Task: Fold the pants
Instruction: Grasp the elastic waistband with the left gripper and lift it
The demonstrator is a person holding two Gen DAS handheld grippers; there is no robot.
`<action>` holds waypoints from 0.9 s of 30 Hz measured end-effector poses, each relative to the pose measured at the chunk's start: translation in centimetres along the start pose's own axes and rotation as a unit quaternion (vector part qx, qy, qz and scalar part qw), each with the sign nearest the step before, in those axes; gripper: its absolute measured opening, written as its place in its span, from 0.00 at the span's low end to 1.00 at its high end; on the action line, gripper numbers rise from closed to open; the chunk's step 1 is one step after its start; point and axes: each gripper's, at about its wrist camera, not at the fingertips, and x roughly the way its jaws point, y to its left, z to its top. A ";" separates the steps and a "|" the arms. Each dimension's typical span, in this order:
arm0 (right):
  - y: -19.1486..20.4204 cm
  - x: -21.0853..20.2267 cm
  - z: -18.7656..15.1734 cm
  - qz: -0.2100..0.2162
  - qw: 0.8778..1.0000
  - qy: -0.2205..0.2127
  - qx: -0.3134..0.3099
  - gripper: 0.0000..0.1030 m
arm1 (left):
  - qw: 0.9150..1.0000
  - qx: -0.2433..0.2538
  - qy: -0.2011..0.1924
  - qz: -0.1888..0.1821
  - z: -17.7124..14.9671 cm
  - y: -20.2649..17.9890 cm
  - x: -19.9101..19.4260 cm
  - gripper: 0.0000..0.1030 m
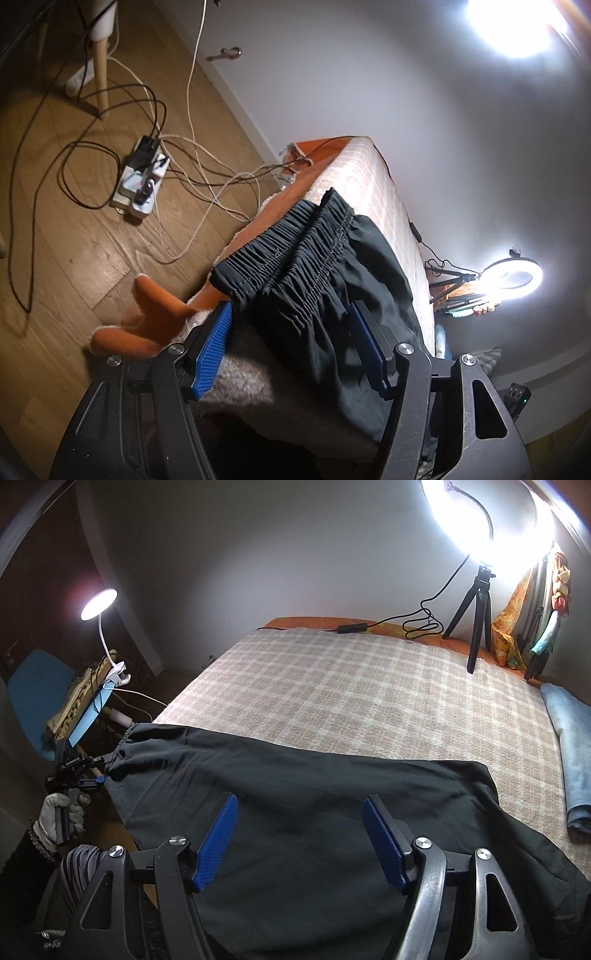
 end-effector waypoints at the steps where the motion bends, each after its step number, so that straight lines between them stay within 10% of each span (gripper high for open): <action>1: -0.1 0.1 0.1 0.001 1.000 0.000 0.003 0.71 | 1.000 -0.002 0.003 -0.002 0.0 0.0 0.4 0.62; 7: 0.0 0.5 0.5 0.000 1.000 0.003 0.005 0.71 | 0.999 0.009 -0.048 -0.011 -0.5 -0.9 0.0 0.58; 16: 0.4 1.5 0.1 0.007 1.000 0.013 0.003 0.71 | 0.986 0.114 -0.120 0.023 -0.8 -4.3 -1.5 0.18; 27: 2.6 4.6 1.1 0.075 0.996 0.041 0.022 0.71 | 0.940 0.320 -0.116 0.033 -3.4 -13.2 -0.3 0.12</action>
